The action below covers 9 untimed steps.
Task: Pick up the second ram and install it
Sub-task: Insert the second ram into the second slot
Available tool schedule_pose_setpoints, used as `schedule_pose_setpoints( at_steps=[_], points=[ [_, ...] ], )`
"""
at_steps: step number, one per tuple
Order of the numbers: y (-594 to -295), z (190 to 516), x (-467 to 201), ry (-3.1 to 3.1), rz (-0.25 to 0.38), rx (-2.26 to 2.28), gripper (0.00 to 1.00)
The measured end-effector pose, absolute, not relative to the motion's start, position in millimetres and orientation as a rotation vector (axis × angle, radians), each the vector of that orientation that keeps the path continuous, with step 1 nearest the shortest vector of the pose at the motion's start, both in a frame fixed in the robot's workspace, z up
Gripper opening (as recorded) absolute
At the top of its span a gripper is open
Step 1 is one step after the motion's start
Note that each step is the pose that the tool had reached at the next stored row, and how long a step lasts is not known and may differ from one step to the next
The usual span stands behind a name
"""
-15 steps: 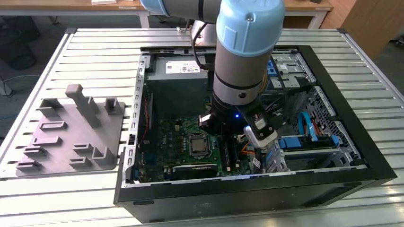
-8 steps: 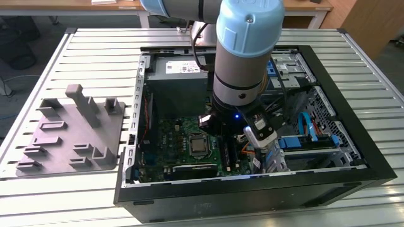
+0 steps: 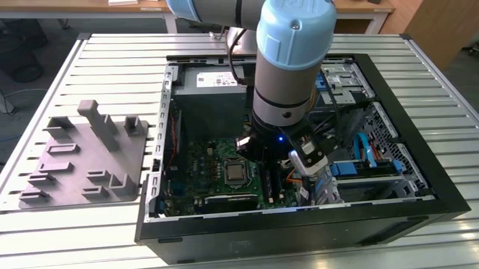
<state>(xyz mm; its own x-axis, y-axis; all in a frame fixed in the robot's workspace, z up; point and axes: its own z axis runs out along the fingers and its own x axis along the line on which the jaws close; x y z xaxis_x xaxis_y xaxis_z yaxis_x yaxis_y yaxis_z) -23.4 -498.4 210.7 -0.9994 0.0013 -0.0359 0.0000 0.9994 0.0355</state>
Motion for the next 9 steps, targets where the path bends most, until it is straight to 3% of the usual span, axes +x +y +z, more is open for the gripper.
schedule_pose_setpoints(
  at_steps=[9],
  points=[
    [-498.3,209.1,-23.3,3.105,0.055,0.001,0.14]
  ],
)
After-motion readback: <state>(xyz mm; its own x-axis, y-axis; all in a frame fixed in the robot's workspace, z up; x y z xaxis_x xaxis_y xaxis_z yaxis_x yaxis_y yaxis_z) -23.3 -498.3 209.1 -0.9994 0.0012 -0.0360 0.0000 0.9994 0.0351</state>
